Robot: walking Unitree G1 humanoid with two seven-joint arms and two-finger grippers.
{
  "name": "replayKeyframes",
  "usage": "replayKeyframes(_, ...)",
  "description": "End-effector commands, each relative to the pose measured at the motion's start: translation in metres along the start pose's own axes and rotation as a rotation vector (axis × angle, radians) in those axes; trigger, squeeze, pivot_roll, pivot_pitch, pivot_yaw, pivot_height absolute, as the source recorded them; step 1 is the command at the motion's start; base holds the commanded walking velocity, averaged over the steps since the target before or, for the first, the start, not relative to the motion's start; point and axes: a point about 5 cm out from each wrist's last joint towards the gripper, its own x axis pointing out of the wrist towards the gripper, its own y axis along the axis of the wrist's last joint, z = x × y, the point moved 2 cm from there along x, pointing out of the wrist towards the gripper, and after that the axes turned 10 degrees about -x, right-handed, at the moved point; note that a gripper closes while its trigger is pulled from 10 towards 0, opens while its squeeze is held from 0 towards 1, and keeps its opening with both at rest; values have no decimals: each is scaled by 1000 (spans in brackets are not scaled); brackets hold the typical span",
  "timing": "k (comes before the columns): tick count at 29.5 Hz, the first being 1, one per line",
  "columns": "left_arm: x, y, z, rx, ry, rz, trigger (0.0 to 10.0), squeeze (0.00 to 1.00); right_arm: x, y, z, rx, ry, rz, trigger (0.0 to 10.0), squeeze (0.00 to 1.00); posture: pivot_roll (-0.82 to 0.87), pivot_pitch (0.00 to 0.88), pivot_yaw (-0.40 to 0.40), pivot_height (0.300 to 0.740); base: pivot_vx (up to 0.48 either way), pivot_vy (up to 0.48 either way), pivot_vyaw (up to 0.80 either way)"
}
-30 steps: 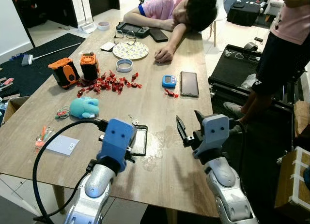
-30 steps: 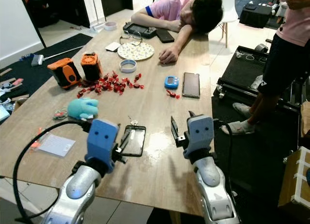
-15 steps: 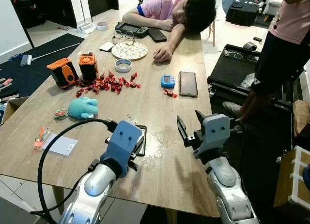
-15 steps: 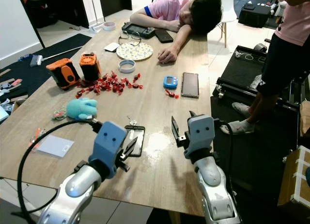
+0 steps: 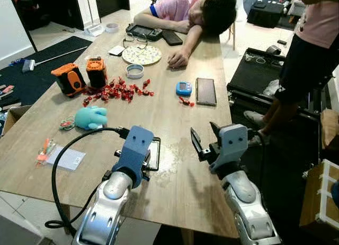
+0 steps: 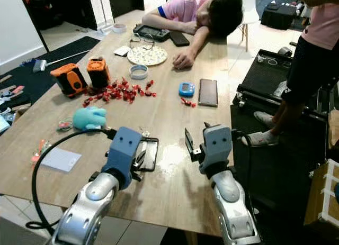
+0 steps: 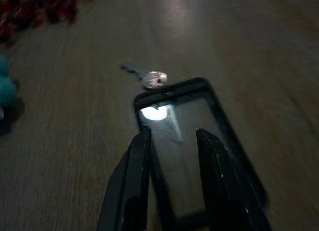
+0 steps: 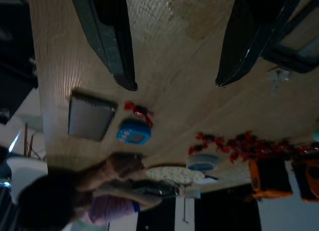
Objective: Hang keys on a hook
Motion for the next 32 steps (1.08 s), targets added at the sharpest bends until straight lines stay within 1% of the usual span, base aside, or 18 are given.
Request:
replayKeyframes(1,4,-6,3,-43,10,-33,10000,0,-1,-8,4,12,-23,-31,10000,0,105,207,3,740,0,0,0)
replayKeyframes(3,8,-5,6,-73,8,-40,10000,0,3,-13,8,-4,-33,-46,10000,0,101,208,5,740,0,0,0)
replayKeyframes(4,11,-5,9,-78,8,-39,10000,0,7,-15,11,-17,-41,-53,10000,0,92,215,10,740,0,0,0)
replayKeyframes(5,14,-5,13,-78,6,-38,10000,0,13,-18,15,-13,-55,-63,10000,0,87,217,11,740,0,0,0)
replayKeyframes(6,14,-5,13,-78,6,-38,10000,0,13,-18,15,-13,-55,-63,10000,0,87,217,11,740,0,0,0)
replayKeyframes(8,17,-4,18,-73,0,-35,10000,0,21,-21,21,-10,-69,-77,10000,0,89,223,12,740,0,0,0)
replayKeyframes(13,21,-3,24,-62,-10,-31,10000,0,29,-21,22,-17,-58,-74,10000,0,91,234,12,740,0,0,0)
replayKeyframes(16,27,-1,31,-63,-4,-12,10000,0,33,-11,15,-26,-19,-26,10000,0,85,248,13,740,0,0,0)
replayKeyframes(18,28,-1,32,-63,-3,-8,10000,0,33,-9,14,-28,-14,-19,10000,0,85,248,13,740,0,0,0)
replayKeyframes(20,33,3,33,-72,6,17,10000,0,31,-7,11,-16,3,1,10000,0,73,256,15,740,0,0,0)
replayKeyframes(21,39,7,34,-77,14,32,10000,0,29,-7,6,0,50,13,10000,0,62,261,18,740,0,0,0)
replayKeyframes(26,42,8,34,-75,17,37,10000,0,28,-8,1,8,92,18,10000,0,59,262,19,740,0,0,0)
replayKeyframes(28,45,11,31,-76,34,47,10000,0,26,-6,-7,8,165,24,10000,0,50,266,24,740,0,0,0)
replayKeyframes(29,45,11,31,-76,34,47,10000,0,26,-6,-7,8,165,24,10000,0,50,266,24,740,0,0,0)
replayKeyframes(32,49,15,27,-77,52,64,10000,0,22,-4,-13,17,230,26,10000,0,51,268,23,740,0,0,0)
